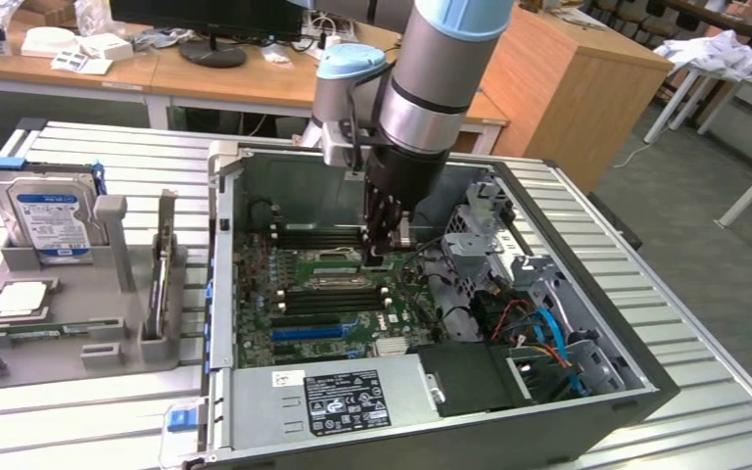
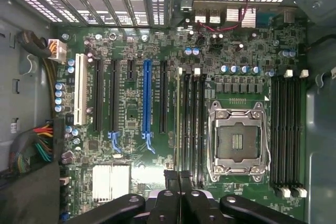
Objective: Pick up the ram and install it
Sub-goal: 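Insert the ram into the slot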
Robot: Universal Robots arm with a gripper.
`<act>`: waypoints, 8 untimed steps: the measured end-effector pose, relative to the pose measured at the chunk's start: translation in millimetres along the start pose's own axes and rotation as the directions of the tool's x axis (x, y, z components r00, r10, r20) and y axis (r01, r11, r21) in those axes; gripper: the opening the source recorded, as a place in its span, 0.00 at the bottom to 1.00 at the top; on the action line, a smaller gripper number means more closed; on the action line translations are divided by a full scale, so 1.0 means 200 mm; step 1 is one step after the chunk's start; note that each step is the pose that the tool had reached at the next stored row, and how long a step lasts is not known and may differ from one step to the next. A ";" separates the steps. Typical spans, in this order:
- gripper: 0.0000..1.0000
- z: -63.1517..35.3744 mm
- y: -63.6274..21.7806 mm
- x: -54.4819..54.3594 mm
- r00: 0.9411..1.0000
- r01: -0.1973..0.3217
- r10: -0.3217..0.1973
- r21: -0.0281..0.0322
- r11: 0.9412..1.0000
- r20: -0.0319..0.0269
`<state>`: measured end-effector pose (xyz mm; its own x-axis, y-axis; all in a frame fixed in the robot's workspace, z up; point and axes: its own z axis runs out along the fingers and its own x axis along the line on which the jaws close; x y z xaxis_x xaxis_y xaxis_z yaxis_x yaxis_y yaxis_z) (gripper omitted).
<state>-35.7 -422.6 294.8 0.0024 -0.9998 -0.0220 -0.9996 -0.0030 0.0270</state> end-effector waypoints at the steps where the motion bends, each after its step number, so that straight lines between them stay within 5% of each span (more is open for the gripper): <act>1: 0.11 0.006 0.000 0.00 1.000 0.000 0.000 0.000 1.000 0.000; 8: 0.11 0.044 -0.001 0.00 1.000 0.000 0.000 0.000 1.000 0.000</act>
<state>-35.9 -422.5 286.0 0.0024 -0.9998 -0.0221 -0.9996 -0.0030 0.0270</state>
